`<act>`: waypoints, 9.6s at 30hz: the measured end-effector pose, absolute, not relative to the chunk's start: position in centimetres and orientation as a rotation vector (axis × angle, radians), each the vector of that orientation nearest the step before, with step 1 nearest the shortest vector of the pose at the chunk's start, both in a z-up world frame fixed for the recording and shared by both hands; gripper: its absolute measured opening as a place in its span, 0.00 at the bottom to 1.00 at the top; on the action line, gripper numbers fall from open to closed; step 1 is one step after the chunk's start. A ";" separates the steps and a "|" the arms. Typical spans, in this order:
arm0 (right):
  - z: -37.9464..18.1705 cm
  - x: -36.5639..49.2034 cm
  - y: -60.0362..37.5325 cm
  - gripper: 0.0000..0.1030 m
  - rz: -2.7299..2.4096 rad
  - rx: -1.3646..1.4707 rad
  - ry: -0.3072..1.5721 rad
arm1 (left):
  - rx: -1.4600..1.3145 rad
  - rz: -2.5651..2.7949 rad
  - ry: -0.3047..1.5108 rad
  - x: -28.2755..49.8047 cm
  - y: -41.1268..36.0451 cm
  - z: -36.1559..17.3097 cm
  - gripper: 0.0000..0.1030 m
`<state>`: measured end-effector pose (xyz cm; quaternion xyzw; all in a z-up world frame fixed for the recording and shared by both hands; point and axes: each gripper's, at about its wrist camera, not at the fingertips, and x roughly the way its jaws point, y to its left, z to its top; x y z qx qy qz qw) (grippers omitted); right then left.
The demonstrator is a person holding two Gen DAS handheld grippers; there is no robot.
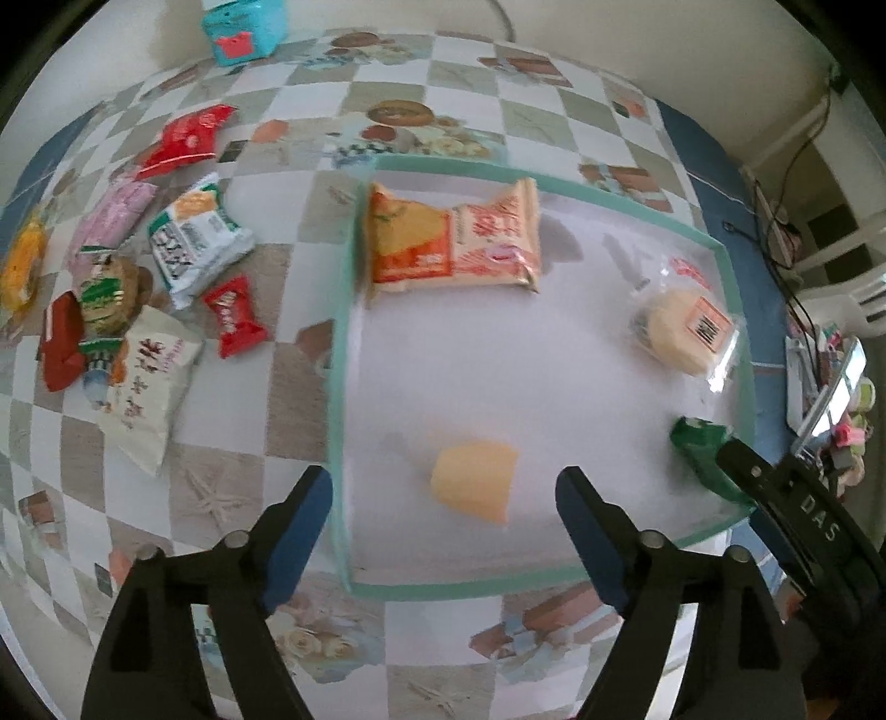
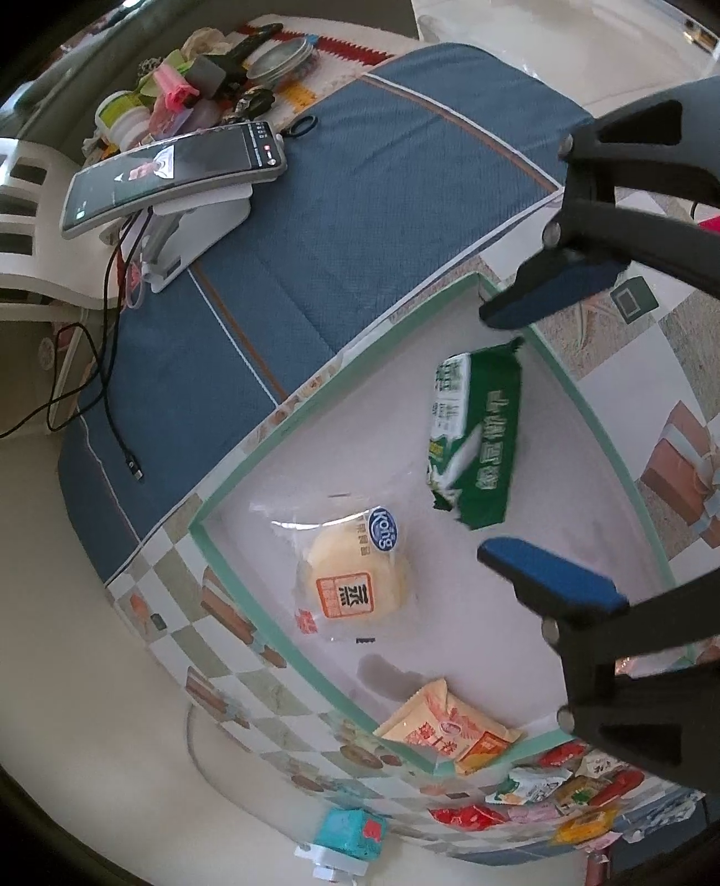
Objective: Organize snacks
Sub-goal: 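Carry both snacks over the white tray and open both tools to drop them, then move both tools back toward the snack pile, then grasp the red box with the left tool while the right tool grasps the white snack bag, then carry both snacks over the white tray and open both tools to drop them, then move both tools back toward the snack pile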
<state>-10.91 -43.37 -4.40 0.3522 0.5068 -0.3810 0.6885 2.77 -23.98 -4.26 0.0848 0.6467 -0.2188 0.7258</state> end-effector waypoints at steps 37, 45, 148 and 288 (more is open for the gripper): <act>-3.3 -5.7 -37.3 1.00 -0.756 0.691 1.151 | 0.091 -0.098 1.305 10.7 -9.8 -2.2 0.88; -3.3 -2.5 -33.1 1.00 -0.687 0.639 1.163 | -0.004 -0.022 1.307 13.1 -3.6 -2.0 0.88; -0.5 7.4 -20.7 0.59 -0.374 0.511 1.080 | -0.067 -0.154 1.209 15.5 -4.4 1.5 0.40; -2.0 7.1 -21.3 1.00 -0.464 0.446 1.219 | -0.146 0.130 1.293 18.0 5.0 -1.4 0.94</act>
